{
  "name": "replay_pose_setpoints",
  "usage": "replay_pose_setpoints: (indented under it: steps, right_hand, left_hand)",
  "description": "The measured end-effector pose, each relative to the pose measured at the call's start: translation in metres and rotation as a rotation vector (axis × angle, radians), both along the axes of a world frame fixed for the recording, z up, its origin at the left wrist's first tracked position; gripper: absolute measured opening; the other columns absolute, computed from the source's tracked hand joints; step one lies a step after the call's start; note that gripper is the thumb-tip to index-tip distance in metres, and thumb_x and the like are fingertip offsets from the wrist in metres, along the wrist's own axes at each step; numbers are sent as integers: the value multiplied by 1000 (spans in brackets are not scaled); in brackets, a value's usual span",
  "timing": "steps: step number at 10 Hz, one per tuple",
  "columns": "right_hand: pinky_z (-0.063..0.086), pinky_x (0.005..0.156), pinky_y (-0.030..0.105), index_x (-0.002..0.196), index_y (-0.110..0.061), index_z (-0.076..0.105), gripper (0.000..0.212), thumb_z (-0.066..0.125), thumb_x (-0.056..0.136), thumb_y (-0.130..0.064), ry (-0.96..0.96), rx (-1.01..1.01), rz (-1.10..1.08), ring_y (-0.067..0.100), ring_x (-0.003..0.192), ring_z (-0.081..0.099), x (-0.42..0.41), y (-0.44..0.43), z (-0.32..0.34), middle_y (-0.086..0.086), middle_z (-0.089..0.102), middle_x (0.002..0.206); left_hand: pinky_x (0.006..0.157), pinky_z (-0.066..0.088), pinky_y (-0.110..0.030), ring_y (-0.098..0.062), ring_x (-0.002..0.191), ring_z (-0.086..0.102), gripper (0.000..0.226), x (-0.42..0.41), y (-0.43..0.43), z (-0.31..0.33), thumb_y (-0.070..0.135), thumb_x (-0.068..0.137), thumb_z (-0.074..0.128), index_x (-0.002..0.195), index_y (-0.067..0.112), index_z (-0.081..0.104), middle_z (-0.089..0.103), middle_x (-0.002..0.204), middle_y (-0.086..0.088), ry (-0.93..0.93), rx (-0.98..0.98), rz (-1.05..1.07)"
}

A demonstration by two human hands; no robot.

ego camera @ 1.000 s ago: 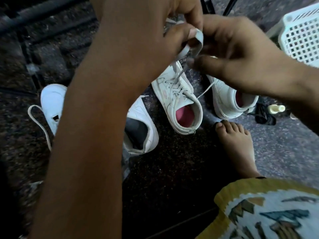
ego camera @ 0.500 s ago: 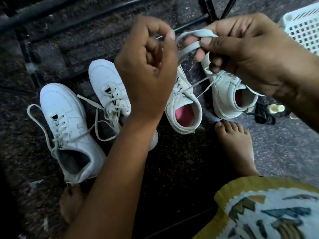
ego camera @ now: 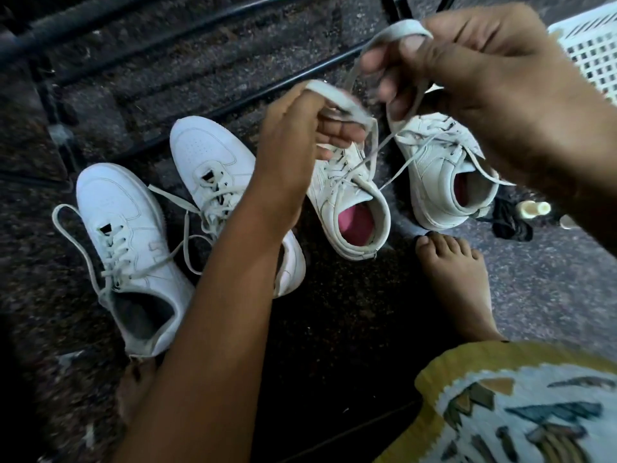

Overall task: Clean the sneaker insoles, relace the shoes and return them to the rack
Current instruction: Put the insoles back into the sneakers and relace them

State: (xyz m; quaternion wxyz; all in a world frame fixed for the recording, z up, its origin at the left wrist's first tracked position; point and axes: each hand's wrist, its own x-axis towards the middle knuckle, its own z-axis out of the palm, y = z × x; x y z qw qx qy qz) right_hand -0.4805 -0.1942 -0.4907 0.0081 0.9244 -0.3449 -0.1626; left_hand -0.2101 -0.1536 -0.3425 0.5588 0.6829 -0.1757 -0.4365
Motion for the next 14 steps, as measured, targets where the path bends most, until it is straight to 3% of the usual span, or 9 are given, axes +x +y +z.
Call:
replay_pose_setpoints:
  steps: [2, 4, 5, 7, 8, 9, 10, 11, 14]
  right_hand:
    - [43, 71, 40, 118, -8, 49, 37, 47, 83, -20, 2, -3, -10, 36, 100, 55, 0, 0, 0, 12, 58, 115]
    - [42, 69, 39, 116, -8, 51, 35, 51, 83, -19, -20, -22, -3, 36, 98, 56, 1, 0, -2, 12, 60, 113]
    - [42, 68, 39, 116, -8, 51, 35, 62, 84, -16, -40, -22, -4, 36, 98, 56, -3, 3, -4, 12, 60, 113]
    - [42, 66, 39, 113, -9, 50, 46, 71, 76, -24, 21, 35, -24, 35, 93, 56, -8, 2, -1, 12, 59, 108]
    - [49, 65, 42, 107, -6, 50, 26, 53, 85, -19, -201, 202, -69, 35, 87, 61, 33, -6, 36, 16, 60, 101]
    - [55, 67, 30, 96, -2, 60, 18, 44, 93, 6, -922, 1223, -424, 15, 70, 67, 143, -43, 102, 6, 69, 78]
    - [55, 77, 24, 96, 3, 62, 21, 42, 91, 7, -988, 1537, -383, 12, 73, 66, 170, -47, 123, 2, 70, 76]
    - [51, 76, 35, 93, -1, 64, 13, 55, 85, -4, -975, 1410, -313, 24, 76, 59, 153, -47, 117, 18, 66, 77]
    - [47, 78, 43, 82, 0, 65, 29, 76, 75, -27, -809, 1155, -145, 20, 82, 55, 148, -61, 121, 20, 59, 86]
  left_hand:
    - [97, 46, -38, -27, 97, 69, 39, 3, 2, 0, 23, 96, 32, 59, 22, 46, 72, 96, -18, 224, -21, -100]
    - [74, 56, -36, -29, 75, 70, 15, 2, 4, 3, 8, 82, 61, 79, 6, 47, 71, 75, -15, 227, -215, -10]
    - [62, 53, -29, -23, 63, 68, 46, 10, 6, 6, -9, 78, 65, 66, 17, 29, 66, 64, -18, 51, -238, 6]
    - [59, 47, -22, -16, 57, 67, 43, 15, 3, 13, -10, 83, 55, 63, 17, 27, 59, 61, -24, -267, -217, -129]
    - [59, 49, -26, -18, 53, 66, 44, 14, 2, 10, -12, 82, 52, 61, 18, 27, 55, 50, -14, -202, -242, -107]
    - [57, 52, -31, -24, 53, 64, 45, 14, 3, 8, -14, 83, 49, 59, 17, 28, 57, 45, -3, -103, -255, -74]
    - [55, 52, -32, -27, 55, 65, 42, 15, 4, 7, -12, 84, 48, 60, 15, 28, 55, 44, -6, -52, -235, -24]
    - [60, 52, -29, -30, 59, 65, 24, 21, 6, 6, -9, 83, 51, 67, 4, 40, 53, 52, -15, -74, -186, 20]
    - [68, 55, -41, -26, 55, 61, 39, 18, 5, 5, -3, 80, 54, 59, 17, 28, 47, 63, -25, -108, -155, 74]
